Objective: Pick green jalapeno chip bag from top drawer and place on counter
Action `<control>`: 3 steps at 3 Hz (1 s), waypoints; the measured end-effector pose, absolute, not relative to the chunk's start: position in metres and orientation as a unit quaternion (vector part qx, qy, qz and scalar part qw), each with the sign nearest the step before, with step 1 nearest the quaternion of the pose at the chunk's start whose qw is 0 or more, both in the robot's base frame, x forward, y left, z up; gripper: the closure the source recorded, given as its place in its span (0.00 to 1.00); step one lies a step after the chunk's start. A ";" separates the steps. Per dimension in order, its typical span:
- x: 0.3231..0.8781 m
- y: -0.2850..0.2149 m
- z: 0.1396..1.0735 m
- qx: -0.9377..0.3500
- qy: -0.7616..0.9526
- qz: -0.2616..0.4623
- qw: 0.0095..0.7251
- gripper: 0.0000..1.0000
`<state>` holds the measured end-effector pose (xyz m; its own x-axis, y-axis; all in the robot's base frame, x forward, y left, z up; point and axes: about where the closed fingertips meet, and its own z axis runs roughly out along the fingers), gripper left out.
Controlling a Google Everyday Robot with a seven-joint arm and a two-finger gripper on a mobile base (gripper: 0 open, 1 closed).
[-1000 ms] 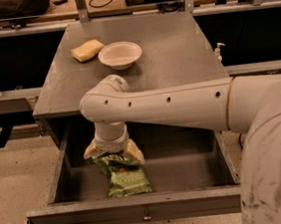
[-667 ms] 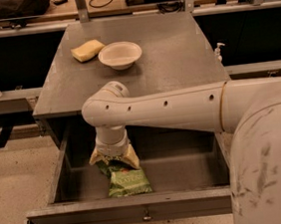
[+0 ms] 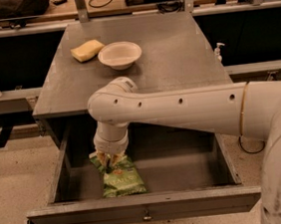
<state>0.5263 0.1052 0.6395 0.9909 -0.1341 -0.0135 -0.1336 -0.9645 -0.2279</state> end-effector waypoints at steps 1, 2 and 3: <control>0.515 0.099 0.690 -0.984 0.058 -0.031 0.169 0.96; 0.502 0.067 0.746 -0.973 0.082 -0.072 0.203 1.00; 0.489 0.025 0.796 -0.965 0.121 -0.097 0.213 1.00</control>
Offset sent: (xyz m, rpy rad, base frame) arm -0.0387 -0.0865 0.1835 0.2449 -0.2605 -0.1382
